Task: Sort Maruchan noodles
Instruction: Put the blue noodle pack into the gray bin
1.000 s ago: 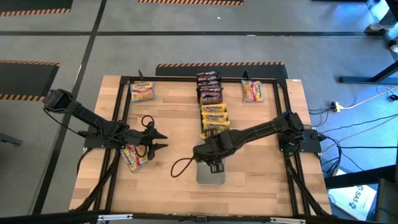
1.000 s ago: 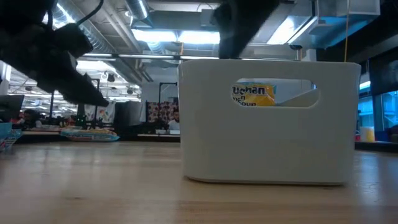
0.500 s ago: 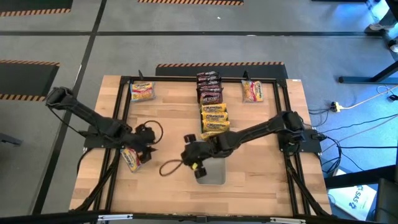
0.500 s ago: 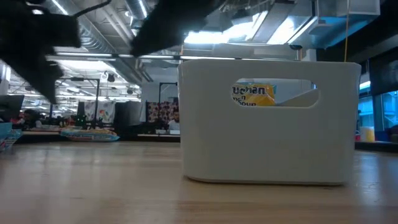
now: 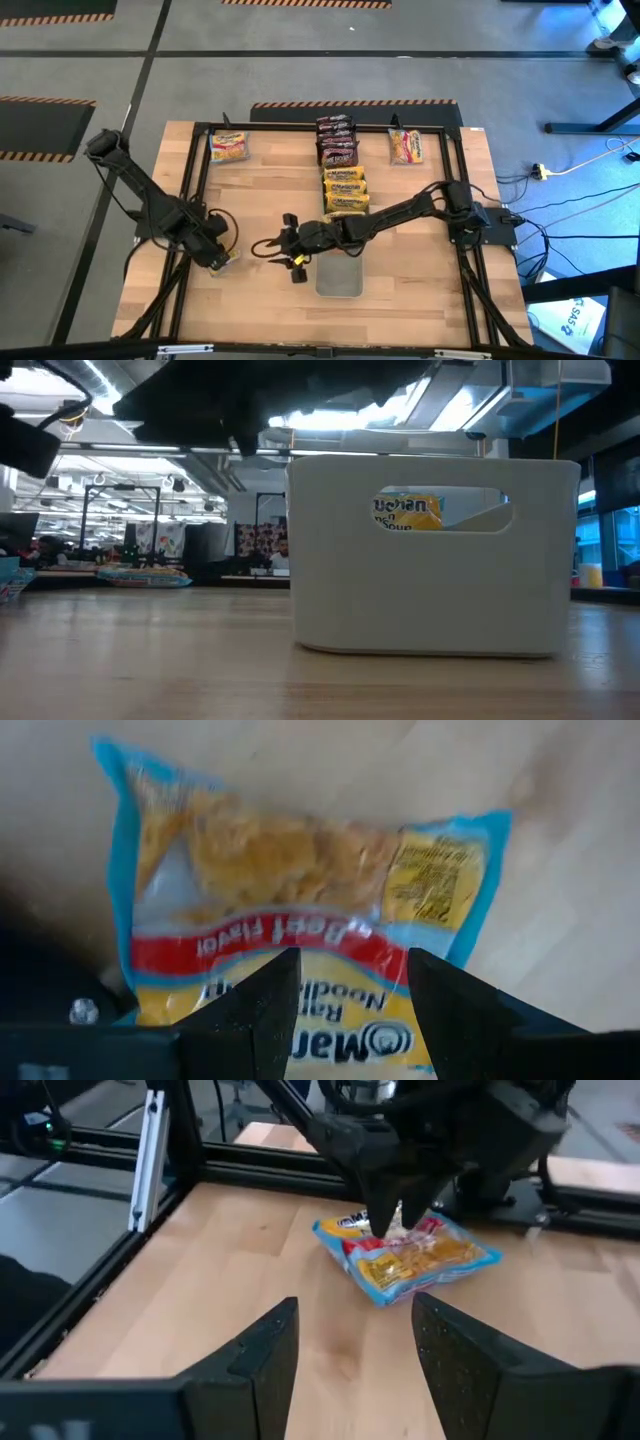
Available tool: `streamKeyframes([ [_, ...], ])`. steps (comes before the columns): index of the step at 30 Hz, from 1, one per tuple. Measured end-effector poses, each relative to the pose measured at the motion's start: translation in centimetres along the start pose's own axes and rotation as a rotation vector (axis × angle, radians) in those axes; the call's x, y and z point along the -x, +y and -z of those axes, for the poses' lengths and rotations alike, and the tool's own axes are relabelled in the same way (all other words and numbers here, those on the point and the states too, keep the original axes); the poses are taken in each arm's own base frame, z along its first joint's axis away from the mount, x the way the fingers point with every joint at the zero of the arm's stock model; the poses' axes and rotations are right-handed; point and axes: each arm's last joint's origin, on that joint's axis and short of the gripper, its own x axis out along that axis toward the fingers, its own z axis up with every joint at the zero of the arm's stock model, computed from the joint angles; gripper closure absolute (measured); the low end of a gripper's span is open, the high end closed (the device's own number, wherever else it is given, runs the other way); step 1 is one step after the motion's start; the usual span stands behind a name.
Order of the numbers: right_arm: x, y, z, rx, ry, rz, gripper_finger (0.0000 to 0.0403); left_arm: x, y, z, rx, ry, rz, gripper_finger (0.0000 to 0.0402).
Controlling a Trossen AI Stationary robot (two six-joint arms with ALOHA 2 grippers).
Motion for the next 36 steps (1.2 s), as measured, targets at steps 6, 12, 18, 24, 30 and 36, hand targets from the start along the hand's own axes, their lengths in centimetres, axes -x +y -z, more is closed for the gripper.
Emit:
streamKeyframes([
  [6, -0.7, 0.0, 0.7, -0.074, -0.016, 0.0, 0.0224, -0.9, -0.8, 0.2, -0.117, -0.086, 0.099, 0.0222],
  [12, -0.8, 0.1, 1.1, -0.106, 0.016, 0.0, 0.0223, -2.6, -2.8, 0.1, -0.444, -0.244, 0.156, 0.0221],
  [18, -0.8, 0.1, 1.1, -0.154, 0.021, 0.001, 0.0223, -2.2, -4.5, 0.3, -0.514, -0.161, 0.175, 0.0221],
  [24, -0.8, 0.0, 1.1, -0.151, 0.013, 0.011, 0.0223, 0.8, -5.0, 0.4, -0.441, -0.149, 0.164, 0.0221],
  [30, -0.8, 0.0, 0.9, -0.143, -0.003, 0.011, 0.0223, -0.2, -2.1, 1.0, -0.193, -0.113, -0.073, 0.0221],
  [36, -0.8, 0.0, 0.8, -0.12, -0.015, 0.011, 0.0224, -2.3, -1.4, 1.5, -0.118, -0.073, -0.021, 0.0221],
])
